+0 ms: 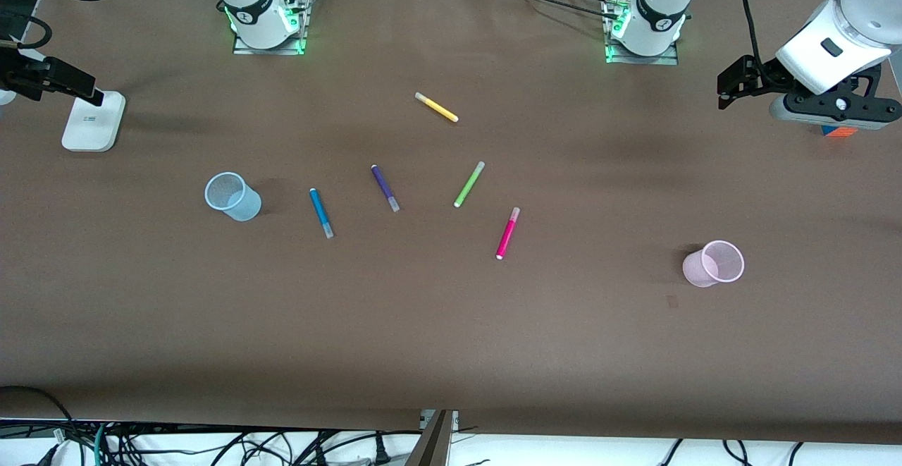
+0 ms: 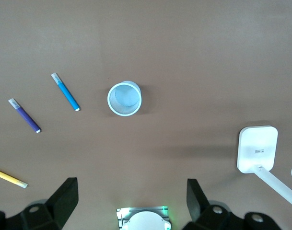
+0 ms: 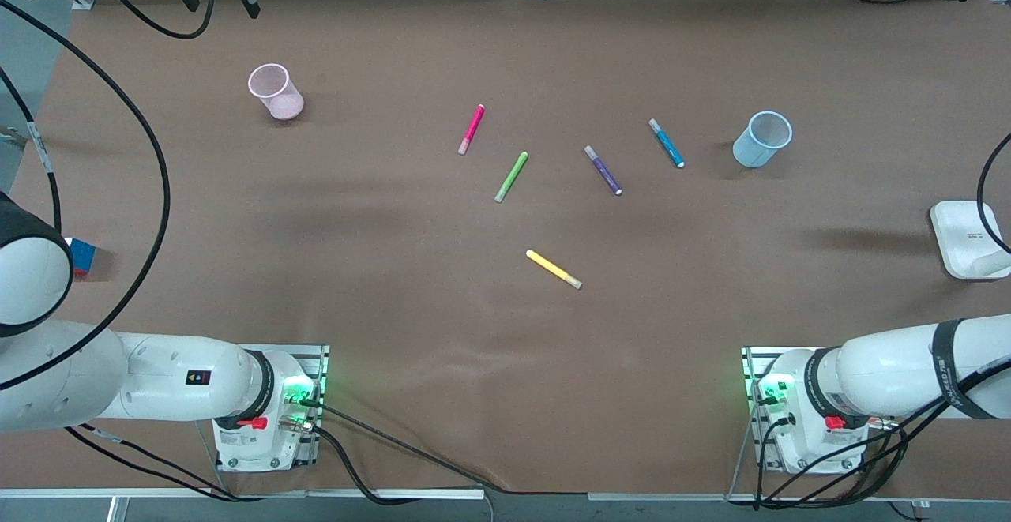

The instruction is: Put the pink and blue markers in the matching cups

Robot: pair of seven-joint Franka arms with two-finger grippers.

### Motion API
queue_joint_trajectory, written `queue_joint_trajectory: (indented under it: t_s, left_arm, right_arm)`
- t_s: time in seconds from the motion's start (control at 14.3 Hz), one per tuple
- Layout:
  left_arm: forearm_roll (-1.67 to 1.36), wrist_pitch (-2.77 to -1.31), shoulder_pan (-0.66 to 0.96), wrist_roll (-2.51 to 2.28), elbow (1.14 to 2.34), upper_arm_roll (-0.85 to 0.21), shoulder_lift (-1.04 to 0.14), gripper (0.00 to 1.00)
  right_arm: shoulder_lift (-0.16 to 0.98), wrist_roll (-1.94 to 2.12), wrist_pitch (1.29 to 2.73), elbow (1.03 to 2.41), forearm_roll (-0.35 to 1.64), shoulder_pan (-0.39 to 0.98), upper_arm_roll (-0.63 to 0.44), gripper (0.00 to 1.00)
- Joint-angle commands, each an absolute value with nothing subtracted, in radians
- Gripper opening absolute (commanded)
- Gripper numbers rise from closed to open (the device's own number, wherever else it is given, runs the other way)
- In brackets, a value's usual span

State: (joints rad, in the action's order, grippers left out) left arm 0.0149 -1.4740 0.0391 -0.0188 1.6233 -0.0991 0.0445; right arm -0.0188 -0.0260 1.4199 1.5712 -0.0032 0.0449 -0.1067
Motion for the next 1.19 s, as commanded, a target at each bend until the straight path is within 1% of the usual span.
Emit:
queue_joint_trajectory:
  t_s: [0.0,0.35,0.56,0.63,0.7,0.77,0.91,1.12]
  left_arm:
    - [0.011,-1.485,0.035,0.0,1.597,-0.098,0.026,1.0]
    - [0.009,-1.483,0.035,0.003,1.597,-0.098,0.02,1.0]
    - [-0.02,-1.457,0.057,0.018,1.597,-0.107,-0.06,1.0]
    - [-0.038,-1.457,0.061,0.02,1.597,-0.112,-0.089,1.0]
    - [-0.05,-1.459,0.066,0.02,1.595,-0.115,-0.148,1.0]
    - [-0.072,-1.479,0.081,0.018,1.594,-0.115,-0.194,1.0]
    - [-0.098,-1.599,0.113,0.012,1.595,-0.115,-0.254,1.0]
    - [-0.094,-1.738,0.202,-0.043,1.598,-0.117,-0.343,1.0]
  right_arm:
    - [-0.006,-0.008,1.394,1.54,0.014,0.037,-0.106,1.0]
    - [0.012,-0.014,1.407,1.54,0.015,0.044,-0.098,1.0]
    - [0.074,-0.017,1.428,1.54,0.014,0.084,-0.091,1.0]
    - [0.104,-0.018,1.462,1.543,0.017,0.101,-0.091,1.0]
    - [0.16,-0.017,1.465,1.543,0.018,0.124,-0.091,1.0]
    - [0.193,-0.017,1.476,1.542,0.017,0.156,-0.089,1.0]
    - [0.268,-0.034,1.537,1.542,0.009,0.239,-0.086,1.0]
    - [0.38,-0.035,1.63,1.549,0.017,0.299,-0.084,1.0]
